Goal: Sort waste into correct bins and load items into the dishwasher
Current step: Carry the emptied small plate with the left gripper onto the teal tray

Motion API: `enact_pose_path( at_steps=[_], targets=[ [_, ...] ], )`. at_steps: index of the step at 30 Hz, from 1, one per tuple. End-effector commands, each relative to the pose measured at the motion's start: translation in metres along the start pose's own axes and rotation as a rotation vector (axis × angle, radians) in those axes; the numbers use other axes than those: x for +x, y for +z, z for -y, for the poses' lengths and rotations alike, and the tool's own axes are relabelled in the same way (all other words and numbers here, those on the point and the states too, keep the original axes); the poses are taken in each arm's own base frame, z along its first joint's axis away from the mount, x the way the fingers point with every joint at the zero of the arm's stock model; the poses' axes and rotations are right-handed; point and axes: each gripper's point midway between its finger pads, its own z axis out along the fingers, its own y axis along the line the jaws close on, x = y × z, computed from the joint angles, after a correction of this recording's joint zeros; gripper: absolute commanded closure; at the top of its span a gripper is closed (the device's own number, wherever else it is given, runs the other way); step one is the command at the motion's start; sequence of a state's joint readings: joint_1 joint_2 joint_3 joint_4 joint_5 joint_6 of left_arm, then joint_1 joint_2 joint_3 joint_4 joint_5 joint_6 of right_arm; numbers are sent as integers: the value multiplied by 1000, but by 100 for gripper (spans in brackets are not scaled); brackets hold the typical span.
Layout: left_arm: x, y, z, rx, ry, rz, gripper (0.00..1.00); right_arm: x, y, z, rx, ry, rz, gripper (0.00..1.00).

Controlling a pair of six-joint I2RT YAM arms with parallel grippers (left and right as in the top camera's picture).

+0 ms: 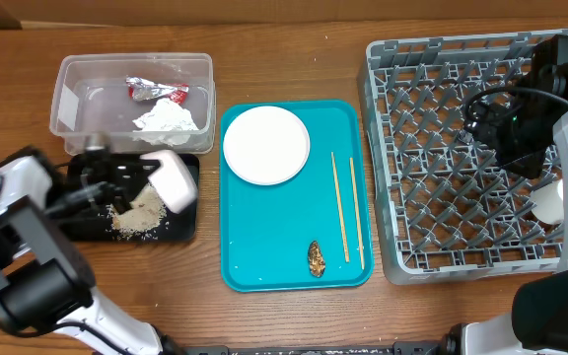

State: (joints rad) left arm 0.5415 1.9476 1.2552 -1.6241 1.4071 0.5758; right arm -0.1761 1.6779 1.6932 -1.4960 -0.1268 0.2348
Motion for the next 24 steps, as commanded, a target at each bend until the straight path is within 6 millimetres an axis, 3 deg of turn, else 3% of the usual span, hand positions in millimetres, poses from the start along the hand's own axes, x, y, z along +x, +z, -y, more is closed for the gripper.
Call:
enact_pose_path(
  at_steps=[1, 7, 9, 11, 19, 24],
  targets=[
    [34, 44, 4, -16, 265, -181, 96, 0, 1, -2, -6, -9, -2, 9],
    [88, 111, -9, -49, 371, -464, 96, 0, 1, -2, -6, -9, -2, 9],
    [108, 131, -27, -143, 376, -591, 96, 0, 1, -2, -5, -9, -3, 9],
    [116, 141, -43, -257, 361, -657, 96, 0, 1, -2, -5, -9, -2, 8],
    [109, 159, -97, -804, 425, -708, 96, 0, 1, -2, -5, -10, -2, 8],
    [102, 171, -116, -1075, 557, -657, 96, -1, 1, -2, -6, -10, 2, 8]
  ],
)
